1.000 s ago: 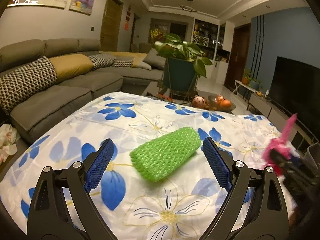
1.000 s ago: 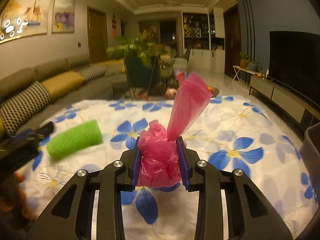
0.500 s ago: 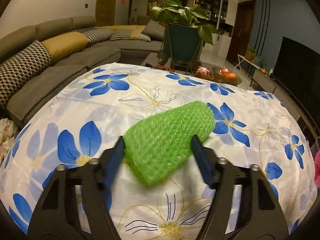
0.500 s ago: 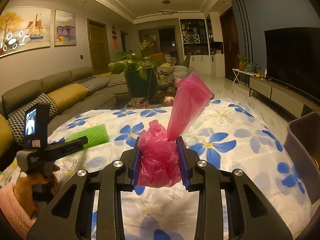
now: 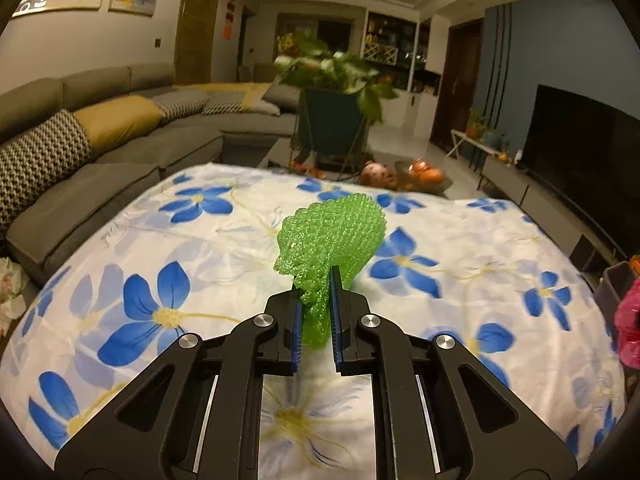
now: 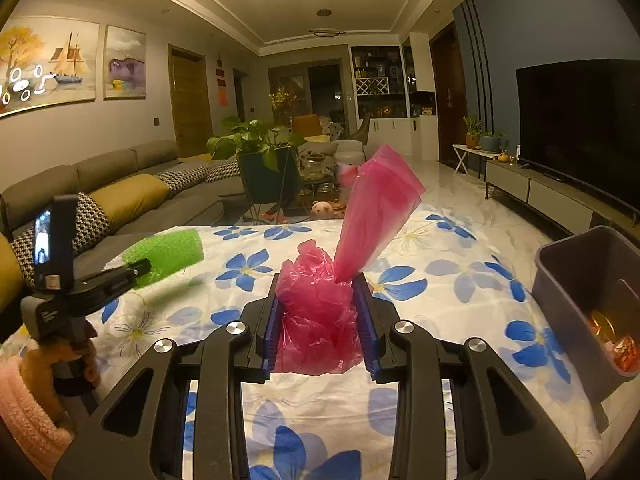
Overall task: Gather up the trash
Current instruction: 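Grasp the pink plastic bag with the right tool while the left tool grasps the green foam mesh, then carry the pink bag and green mesh over the grey bin with both tools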
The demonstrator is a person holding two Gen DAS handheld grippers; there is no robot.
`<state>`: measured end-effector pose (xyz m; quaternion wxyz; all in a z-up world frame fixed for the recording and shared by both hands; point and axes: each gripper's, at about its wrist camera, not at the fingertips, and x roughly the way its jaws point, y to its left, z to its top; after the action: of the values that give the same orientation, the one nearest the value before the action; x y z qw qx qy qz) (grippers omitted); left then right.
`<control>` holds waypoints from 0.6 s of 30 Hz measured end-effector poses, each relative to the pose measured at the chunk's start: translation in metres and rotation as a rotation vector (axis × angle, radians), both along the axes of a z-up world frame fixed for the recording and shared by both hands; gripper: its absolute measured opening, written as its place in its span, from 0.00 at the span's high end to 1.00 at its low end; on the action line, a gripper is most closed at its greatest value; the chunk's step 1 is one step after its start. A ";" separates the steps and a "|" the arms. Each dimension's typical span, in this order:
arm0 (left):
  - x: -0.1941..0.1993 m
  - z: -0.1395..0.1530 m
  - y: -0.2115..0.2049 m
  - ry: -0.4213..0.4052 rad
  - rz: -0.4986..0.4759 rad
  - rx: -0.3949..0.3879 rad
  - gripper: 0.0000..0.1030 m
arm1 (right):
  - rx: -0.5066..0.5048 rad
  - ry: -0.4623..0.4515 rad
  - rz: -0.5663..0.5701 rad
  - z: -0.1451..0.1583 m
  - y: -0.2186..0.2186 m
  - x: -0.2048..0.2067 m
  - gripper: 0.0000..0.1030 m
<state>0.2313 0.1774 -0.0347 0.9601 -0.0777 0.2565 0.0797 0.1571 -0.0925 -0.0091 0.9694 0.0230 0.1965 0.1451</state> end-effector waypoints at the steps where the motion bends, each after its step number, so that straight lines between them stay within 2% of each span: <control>1: -0.004 0.005 -0.004 -0.013 -0.008 0.004 0.90 | 0.001 -0.003 -0.002 0.001 -0.002 -0.002 0.67; 8: -0.037 0.034 -0.040 -0.085 -0.059 0.040 0.90 | 0.010 -0.021 -0.019 0.010 -0.018 -0.015 0.67; 18: -0.061 0.056 -0.099 -0.145 -0.154 0.075 0.90 | 0.003 -0.067 -0.085 0.024 -0.060 -0.029 0.67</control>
<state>0.1705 0.0780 0.0214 0.9816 -0.0275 0.1886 0.0094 0.1283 -0.1523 0.0151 0.9807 0.0281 0.1626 0.1050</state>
